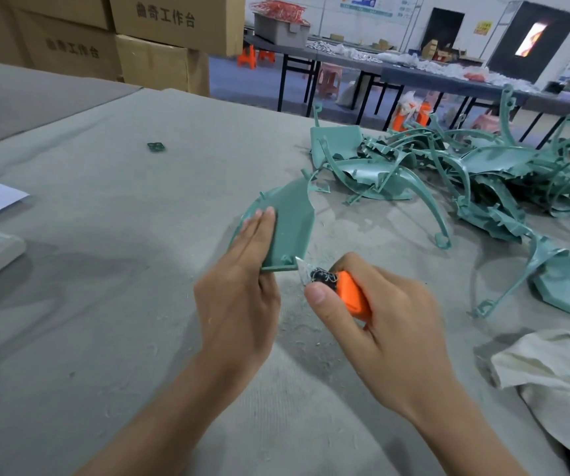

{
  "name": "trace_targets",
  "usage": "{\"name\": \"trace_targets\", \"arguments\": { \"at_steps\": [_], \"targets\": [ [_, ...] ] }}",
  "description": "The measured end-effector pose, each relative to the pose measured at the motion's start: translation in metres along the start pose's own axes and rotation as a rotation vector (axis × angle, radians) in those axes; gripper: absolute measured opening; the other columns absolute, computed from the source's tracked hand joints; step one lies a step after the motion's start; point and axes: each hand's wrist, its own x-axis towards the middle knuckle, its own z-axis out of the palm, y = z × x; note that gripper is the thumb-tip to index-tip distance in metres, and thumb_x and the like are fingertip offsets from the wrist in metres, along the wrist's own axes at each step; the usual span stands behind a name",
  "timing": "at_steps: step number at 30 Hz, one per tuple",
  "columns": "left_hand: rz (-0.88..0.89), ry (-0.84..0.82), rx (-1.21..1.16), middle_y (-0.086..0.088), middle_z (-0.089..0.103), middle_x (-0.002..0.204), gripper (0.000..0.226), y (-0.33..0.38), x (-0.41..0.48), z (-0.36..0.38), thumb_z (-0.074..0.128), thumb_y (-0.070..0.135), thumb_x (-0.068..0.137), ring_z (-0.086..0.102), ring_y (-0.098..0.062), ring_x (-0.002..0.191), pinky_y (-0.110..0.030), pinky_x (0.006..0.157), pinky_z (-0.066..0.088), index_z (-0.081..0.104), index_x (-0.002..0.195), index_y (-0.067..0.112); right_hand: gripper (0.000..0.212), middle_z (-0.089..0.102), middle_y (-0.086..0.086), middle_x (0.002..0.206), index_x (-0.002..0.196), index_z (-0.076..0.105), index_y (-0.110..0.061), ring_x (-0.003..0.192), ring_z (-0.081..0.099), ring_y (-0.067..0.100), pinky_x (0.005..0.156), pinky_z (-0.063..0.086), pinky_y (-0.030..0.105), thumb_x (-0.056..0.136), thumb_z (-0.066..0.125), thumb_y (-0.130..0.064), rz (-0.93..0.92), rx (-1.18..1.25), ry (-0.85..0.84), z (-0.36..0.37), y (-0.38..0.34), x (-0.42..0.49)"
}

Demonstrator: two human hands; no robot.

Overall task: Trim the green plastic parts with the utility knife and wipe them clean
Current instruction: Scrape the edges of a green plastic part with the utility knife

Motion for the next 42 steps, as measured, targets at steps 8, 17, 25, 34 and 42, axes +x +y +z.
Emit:
{"name": "trace_targets", "arguments": {
  "at_steps": [8, 17, 25, 34, 42],
  "targets": [
    [0.137, -0.073, -0.048, -0.012, 0.066, 0.122, 0.054, 0.001, -0.009, -0.002, 0.038, 0.012, 0.08, 0.067, -0.024, 0.099, -0.029, 0.083, 0.048, 0.058, 0.129, 0.002, 0.05, 0.034, -0.008, 0.05, 0.072, 0.045, -0.02, 0.045, 0.041, 0.013, 0.044, 0.031, 0.032, 0.096, 0.035, -0.063, 0.075, 0.038, 0.042, 0.001, 0.005, 0.002],
    [-0.032, -0.12, -0.126, -0.023, 0.069, 0.085, 0.05, 0.005, -0.009, 0.004, 0.07, -0.011, 0.08, 0.051, -0.025, 0.086, -0.026, 0.064, 0.042, 0.063, 0.127, 0.005, 0.047, 0.028, -0.011, 0.051, 0.069, 0.035, -0.024, 0.046, 0.037, 0.015, 0.044, 0.029, 0.03, 0.097, 0.036, -0.061, 0.004, 0.101, 0.024, 0.002, 0.001, 0.002],
    [-0.037, -0.122, -0.144, -0.012, 0.074, 0.087, 0.053, 0.004, -0.01, 0.003, 0.069, -0.009, 0.079, 0.056, -0.02, 0.084, -0.02, 0.065, 0.042, 0.062, 0.128, 0.009, 0.048, 0.033, -0.006, 0.05, 0.066, 0.036, -0.021, 0.046, 0.039, 0.017, 0.044, 0.033, 0.036, 0.096, 0.041, -0.058, 0.004, 0.126, -0.004, 0.0, 0.004, 0.002],
    [0.037, -0.149, -0.116, -0.019, 0.072, 0.088, 0.055, 0.007, -0.012, 0.0, 0.049, -0.005, 0.075, 0.05, -0.025, 0.087, -0.024, 0.058, 0.041, 0.062, 0.126, 0.005, 0.051, 0.033, 0.0, 0.048, 0.065, 0.038, -0.018, 0.043, 0.037, 0.019, 0.043, 0.032, 0.039, 0.096, 0.041, -0.059, 0.113, 0.177, 0.009, 0.0, 0.012, 0.005],
    [0.075, -0.131, -0.102, -0.007, 0.07, 0.115, 0.062, 0.01, -0.012, 0.001, 0.04, 0.001, 0.069, 0.058, -0.021, 0.091, -0.029, 0.066, 0.048, 0.062, 0.126, 0.008, 0.051, 0.033, -0.002, 0.048, 0.065, 0.043, -0.018, 0.045, 0.037, 0.013, 0.047, 0.026, 0.026, 0.098, 0.039, -0.056, 0.172, 0.147, 0.143, -0.005, 0.029, 0.007]
  ]
}}
